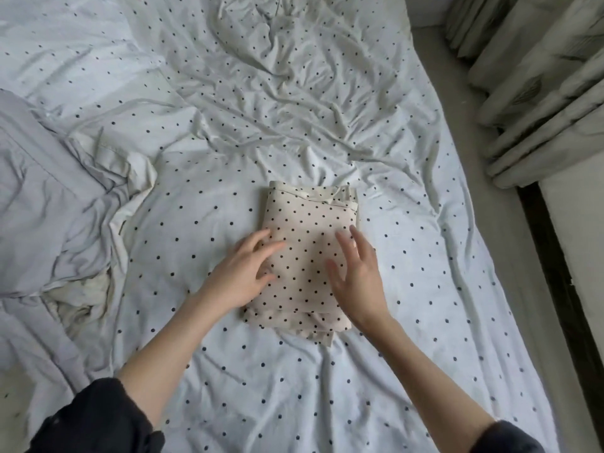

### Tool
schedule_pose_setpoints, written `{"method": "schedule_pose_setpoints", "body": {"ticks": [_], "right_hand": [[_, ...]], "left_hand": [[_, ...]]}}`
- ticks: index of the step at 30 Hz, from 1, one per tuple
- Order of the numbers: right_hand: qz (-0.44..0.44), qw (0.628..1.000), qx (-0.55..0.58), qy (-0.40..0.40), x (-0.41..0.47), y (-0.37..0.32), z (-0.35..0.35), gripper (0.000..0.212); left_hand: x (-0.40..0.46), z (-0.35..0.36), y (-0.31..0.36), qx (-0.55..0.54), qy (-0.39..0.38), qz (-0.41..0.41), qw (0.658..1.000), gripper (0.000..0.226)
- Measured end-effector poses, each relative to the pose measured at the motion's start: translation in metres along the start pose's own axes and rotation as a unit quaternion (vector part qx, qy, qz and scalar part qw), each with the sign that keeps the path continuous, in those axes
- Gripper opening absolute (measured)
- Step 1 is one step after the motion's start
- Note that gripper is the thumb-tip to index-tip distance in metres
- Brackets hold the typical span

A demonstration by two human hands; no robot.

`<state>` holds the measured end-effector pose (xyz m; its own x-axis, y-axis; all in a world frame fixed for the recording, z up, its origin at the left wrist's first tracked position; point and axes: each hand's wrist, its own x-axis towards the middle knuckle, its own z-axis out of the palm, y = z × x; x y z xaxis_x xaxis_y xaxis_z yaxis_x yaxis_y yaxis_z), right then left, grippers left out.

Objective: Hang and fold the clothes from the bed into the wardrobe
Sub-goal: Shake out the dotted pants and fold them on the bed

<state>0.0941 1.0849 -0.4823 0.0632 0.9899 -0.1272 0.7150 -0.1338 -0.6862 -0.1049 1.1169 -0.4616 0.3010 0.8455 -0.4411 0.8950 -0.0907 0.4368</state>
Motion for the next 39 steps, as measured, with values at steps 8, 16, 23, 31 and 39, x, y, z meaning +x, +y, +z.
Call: {"method": "schedule_pose_setpoints", "body": {"ticks": [8, 16, 23, 31, 39], "right_hand": [[-0.15, 0.951, -0.248, -0.107, -0.001, 0.019, 0.035, 0.128], [-0.147, 0.927, -0.307, -0.155, 0.009, 0.033, 0.052, 0.141], [-0.076, 0.953, -0.278, -0.097, 0.016, 0.023, 0.072, 0.111], [-0.114, 0.94, -0.164, -0.276, -0.019, -0.023, 0.031, 0.098], [-0.002, 0.983, -0.117, -0.14, 0.077, -0.026, 0.014, 0.081]], "left_hand": [[0.006, 0.006, -0.008, 0.268, -0.046, 0.117, 0.955, 0.123], [0.033, 0.042, -0.019, 0.426, -0.033, 0.118, 0.896, 0.14], [0.057, 0.035, -0.028, 0.276, 0.086, 0.22, 0.932, 0.095], [0.046, -0.038, -0.053, 0.13, -0.065, 0.253, 0.956, 0.1], [0.006, -0.007, -0.058, 0.049, 0.208, -0.075, 0.974, 0.076]]}}
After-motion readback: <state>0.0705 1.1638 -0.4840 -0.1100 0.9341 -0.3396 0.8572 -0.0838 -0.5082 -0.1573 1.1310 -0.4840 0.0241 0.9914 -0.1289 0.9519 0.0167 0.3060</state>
